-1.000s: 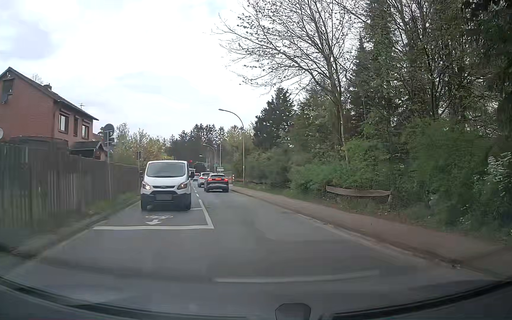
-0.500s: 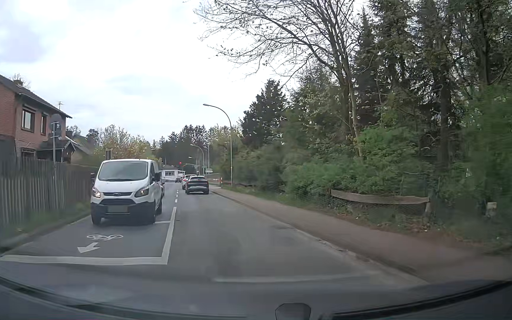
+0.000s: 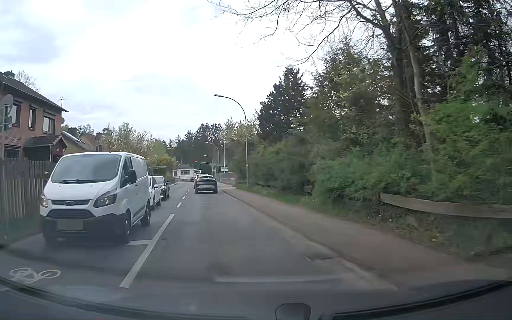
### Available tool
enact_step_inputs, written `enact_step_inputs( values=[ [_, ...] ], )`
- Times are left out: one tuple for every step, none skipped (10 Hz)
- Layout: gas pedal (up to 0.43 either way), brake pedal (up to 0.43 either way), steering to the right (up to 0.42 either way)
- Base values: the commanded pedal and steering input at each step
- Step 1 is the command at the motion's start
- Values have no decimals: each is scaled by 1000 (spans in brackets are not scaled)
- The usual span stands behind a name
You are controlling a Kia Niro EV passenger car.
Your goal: Follow the waypoints while adhering to traffic rules and regulations
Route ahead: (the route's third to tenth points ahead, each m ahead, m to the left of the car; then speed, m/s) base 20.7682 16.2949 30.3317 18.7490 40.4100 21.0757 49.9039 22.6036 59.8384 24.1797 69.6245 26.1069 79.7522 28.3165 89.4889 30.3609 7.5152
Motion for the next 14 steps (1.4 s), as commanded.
enact_step_inputs(
  values=[
    [150, 0, -87],
    [150, 0, -87],
    [150, 0, -87],
    [150, 0, -86],
    [150, 0, -83],
    [150, 0, -78],
    [150, 0, -77],
    [150, 0, -74],
    [150, 0, -66],
    [150, 0, -56],
    [150, 0, -47],
    [150, 0, -37],
    [150, 0, -29],
    [150, 0, -20]
  ],
)
